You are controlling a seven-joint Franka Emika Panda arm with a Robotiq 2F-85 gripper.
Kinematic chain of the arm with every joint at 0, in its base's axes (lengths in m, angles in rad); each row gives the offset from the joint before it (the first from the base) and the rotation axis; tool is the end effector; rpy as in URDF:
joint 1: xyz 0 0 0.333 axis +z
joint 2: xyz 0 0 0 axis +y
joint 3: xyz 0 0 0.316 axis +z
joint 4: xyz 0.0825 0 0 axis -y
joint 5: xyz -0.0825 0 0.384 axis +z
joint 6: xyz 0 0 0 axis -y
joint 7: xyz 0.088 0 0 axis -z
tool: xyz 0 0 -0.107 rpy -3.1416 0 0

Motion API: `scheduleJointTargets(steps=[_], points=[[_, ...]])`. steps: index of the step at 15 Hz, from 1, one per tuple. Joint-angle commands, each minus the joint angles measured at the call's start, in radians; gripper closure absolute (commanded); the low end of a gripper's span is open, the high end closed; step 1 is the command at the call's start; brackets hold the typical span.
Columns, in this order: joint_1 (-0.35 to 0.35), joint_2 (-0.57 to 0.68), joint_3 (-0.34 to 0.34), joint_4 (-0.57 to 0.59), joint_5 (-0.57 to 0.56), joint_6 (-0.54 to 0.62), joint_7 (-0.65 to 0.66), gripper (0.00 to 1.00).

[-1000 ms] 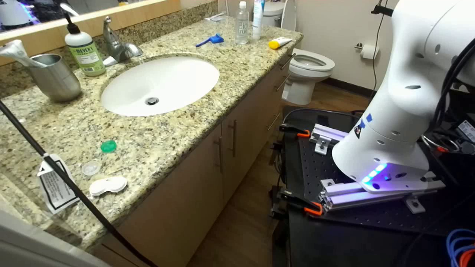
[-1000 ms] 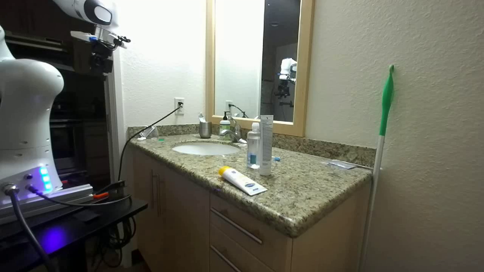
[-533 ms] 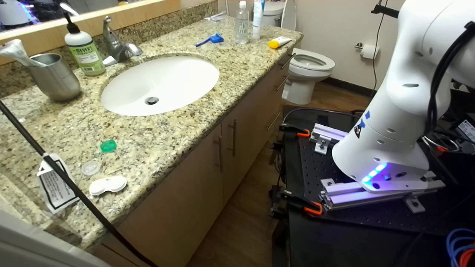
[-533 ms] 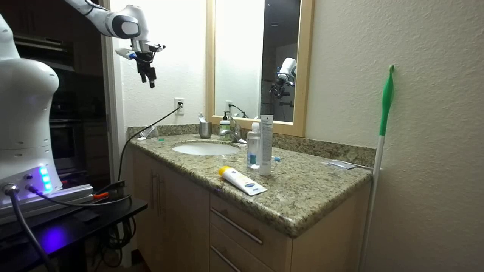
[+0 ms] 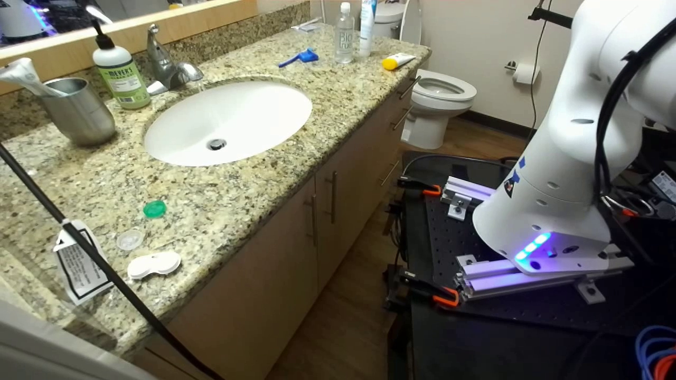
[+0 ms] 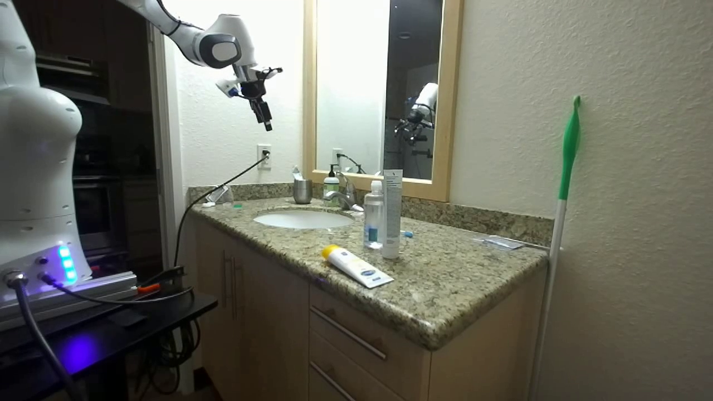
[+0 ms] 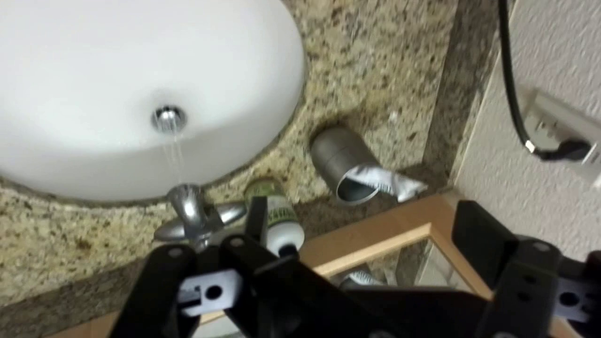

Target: Push the faucet handle downwards

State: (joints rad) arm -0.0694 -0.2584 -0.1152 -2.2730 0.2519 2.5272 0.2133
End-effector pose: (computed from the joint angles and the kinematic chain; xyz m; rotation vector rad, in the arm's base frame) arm 0.5008 -0.0997 0.5178 -2.7069 0.7936 -0.7262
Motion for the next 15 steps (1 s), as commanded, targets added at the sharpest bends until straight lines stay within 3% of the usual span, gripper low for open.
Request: scheduleJointTargets(steps=[1, 3, 5, 6, 7, 9, 10, 11, 12, 15], points=[[-0.04, 0.198, -0.036, 0.09, -0.001, 0.28, -0.047, 0.0], [-0.064, 0.307, -0.059, 0.14, -0.004, 0.435, -0.03, 0.0], [-0.091, 0.447, -0.098, 0.22, -0.097, 0.541, 0.084, 0.0], [-0.075, 0.49, -0.149, 0.251, -0.217, 0.551, 0.212, 0.0], [-0.074, 0.376, -0.104, 0.155, -0.107, 0.511, 0.079, 0.0], [-0.075, 0.471, -0.146, 0.215, -0.196, 0.546, 0.185, 0.0], [-0.042, 0.491, -0.201, 0.233, -0.252, 0.502, 0.215, 0.0], [0.016, 0.53, -0.302, 0.268, -0.348, 0.434, 0.274, 0.0], [0.034, 0.566, -0.344, 0.303, -0.402, 0.402, 0.311, 0.0], [0.056, 0.595, -0.375, 0.36, -0.466, 0.19, 0.351, 0.0]])
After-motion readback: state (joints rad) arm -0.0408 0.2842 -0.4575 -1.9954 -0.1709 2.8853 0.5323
